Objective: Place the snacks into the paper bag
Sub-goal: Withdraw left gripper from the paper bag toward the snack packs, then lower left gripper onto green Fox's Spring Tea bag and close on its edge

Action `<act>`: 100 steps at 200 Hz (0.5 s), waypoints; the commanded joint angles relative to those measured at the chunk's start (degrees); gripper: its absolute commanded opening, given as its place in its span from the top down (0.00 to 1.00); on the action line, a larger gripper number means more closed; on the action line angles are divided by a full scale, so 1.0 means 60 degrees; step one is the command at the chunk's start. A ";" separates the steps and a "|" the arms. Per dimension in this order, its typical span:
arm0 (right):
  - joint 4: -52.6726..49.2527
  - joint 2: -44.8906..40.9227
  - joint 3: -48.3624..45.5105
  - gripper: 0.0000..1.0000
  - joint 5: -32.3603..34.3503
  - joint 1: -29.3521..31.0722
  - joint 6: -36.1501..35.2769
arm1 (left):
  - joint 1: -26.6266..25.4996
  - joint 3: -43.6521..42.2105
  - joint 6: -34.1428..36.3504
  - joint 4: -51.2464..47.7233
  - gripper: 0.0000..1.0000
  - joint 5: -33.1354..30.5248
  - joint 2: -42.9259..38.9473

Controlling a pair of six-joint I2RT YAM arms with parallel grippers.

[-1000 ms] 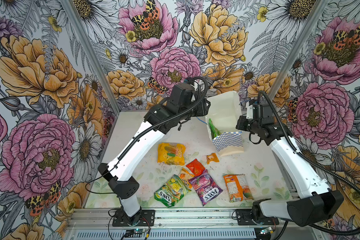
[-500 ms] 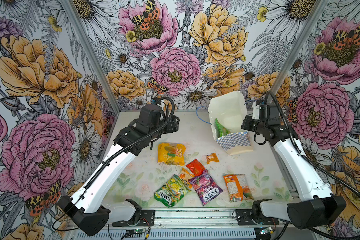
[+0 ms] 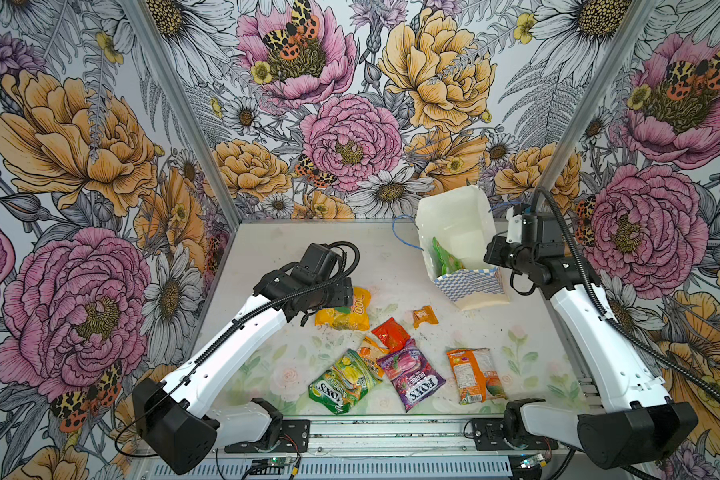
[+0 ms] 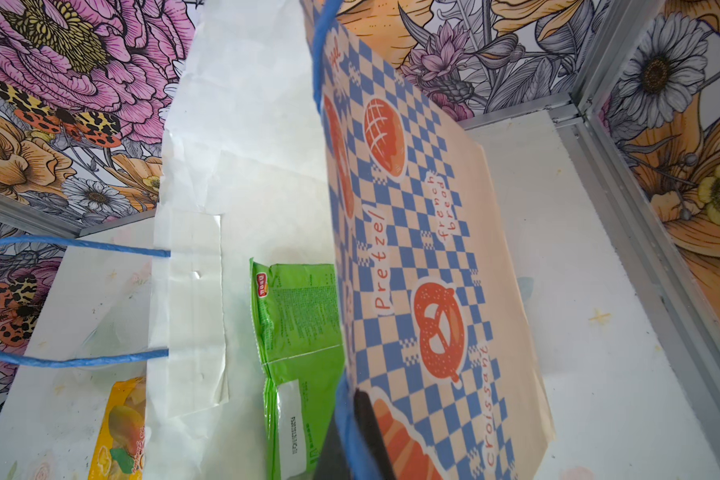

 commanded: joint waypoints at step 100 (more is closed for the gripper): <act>0.0202 -0.0295 -0.0518 1.00 -0.0225 -0.0070 -0.0170 | -0.1719 -0.3206 -0.4888 -0.2433 0.17 0.0311 -0.2487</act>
